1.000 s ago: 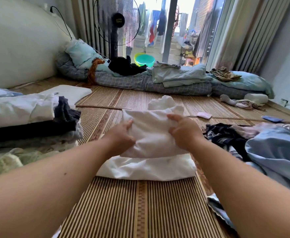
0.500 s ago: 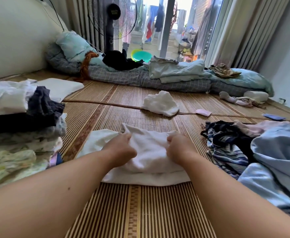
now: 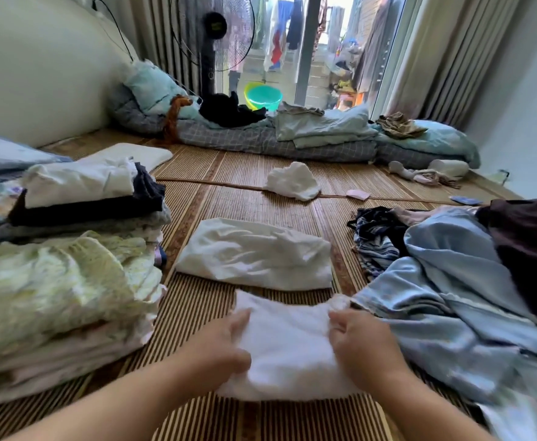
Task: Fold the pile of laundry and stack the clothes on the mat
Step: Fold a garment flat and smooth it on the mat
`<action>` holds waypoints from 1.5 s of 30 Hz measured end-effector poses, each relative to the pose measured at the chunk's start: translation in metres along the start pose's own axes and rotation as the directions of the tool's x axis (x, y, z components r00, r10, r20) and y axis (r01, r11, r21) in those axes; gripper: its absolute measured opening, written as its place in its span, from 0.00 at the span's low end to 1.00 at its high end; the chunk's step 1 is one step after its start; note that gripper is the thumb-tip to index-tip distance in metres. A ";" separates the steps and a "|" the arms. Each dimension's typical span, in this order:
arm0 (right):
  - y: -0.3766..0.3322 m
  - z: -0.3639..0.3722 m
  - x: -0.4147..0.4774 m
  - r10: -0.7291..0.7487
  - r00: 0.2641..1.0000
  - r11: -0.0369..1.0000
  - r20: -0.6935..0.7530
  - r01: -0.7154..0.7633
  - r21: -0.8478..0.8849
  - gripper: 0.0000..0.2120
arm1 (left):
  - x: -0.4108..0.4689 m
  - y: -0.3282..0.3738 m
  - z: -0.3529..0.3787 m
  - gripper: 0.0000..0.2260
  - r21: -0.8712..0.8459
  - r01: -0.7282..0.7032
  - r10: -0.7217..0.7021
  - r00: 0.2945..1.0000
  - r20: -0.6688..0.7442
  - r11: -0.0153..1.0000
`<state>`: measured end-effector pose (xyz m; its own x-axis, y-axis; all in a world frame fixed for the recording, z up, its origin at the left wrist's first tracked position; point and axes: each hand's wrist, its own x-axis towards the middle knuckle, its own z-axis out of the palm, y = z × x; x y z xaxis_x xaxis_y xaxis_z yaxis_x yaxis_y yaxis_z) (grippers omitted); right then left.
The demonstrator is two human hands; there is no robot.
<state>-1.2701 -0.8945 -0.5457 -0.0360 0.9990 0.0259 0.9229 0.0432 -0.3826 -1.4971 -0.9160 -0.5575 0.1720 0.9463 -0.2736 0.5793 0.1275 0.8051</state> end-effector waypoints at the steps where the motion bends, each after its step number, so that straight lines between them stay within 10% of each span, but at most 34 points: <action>1: 0.005 0.007 -0.017 0.013 0.998 1.000 0.054 -0.012 -0.026 0.10 | -0.012 -0.005 0.009 0.43 0.034 0.026 -0.028 0.998 0.057 0.999; 7: 0.008 0.010 -0.026 0.139 0.986 0.990 0.091 -0.137 -0.033 0.18 | -0.016 -0.009 0.014 0.37 0.131 0.128 -0.120 0.990 -0.072 0.983; 10: -0.007 -0.003 0.017 -0.038 0.995 0.999 -0.088 0.037 -0.007 0.21 | 0.013 0.003 -0.007 0.32 0.122 0.106 -0.076 0.971 -0.225 0.987; 16: -0.043 0.025 0.124 -0.253 0.954 0.967 0.161 0.256 0.006 0.25 | 0.109 0.015 -0.045 0.27 0.430 0.101 0.045 0.948 -0.316 0.897; 22: -0.023 0.051 0.212 0.012 0.971 0.964 0.238 0.052 -0.261 0.31 | 0.190 -0.003 -0.080 0.29 0.663 0.260 -0.113 0.960 -0.257 0.702; 29: -0.010 0.049 0.239 0.138 0.944 0.985 0.300 -0.099 -0.142 0.27 | 0.212 -0.009 -0.098 0.28 0.323 0.532 -0.354 0.808 -0.471 0.783; 33: -0.038 0.050 0.234 0.027 0.997 0.972 0.078 -0.008 -0.236 0.20 | 0.221 -0.004 -0.116 0.40 0.166 0.570 -0.442 0.763 -0.472 0.805; 37: -0.067 0.063 0.219 -0.254 0.964 0.967 0.082 0.253 0.028 0.23 | 0.217 0.001 -0.132 0.18 0.099 0.541 -0.487 0.812 -0.321 0.835; 42: -0.077 0.064 0.222 -0.191 0.942 0.982 0.275 0.183 0.054 0.20 | 0.197 0.033 -0.130 0.06 -0.213 0.399 -0.437 0.880 -0.183 0.892; 45: -0.071 0.044 0.223 -0.152 0.968 0.839 0.198 0.020 0.544 0.17 | 0.204 0.078 -0.108 0.06 -0.214 0.239 -0.268 0.956 -0.118 0.947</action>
<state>-1.3603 -0.6740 -0.5538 -0.2507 0.9629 -0.0998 0.5646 0.0617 -0.8230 -1.5025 -0.6813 -0.4939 -0.0851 0.9057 -0.4152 0.4190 0.4106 0.8099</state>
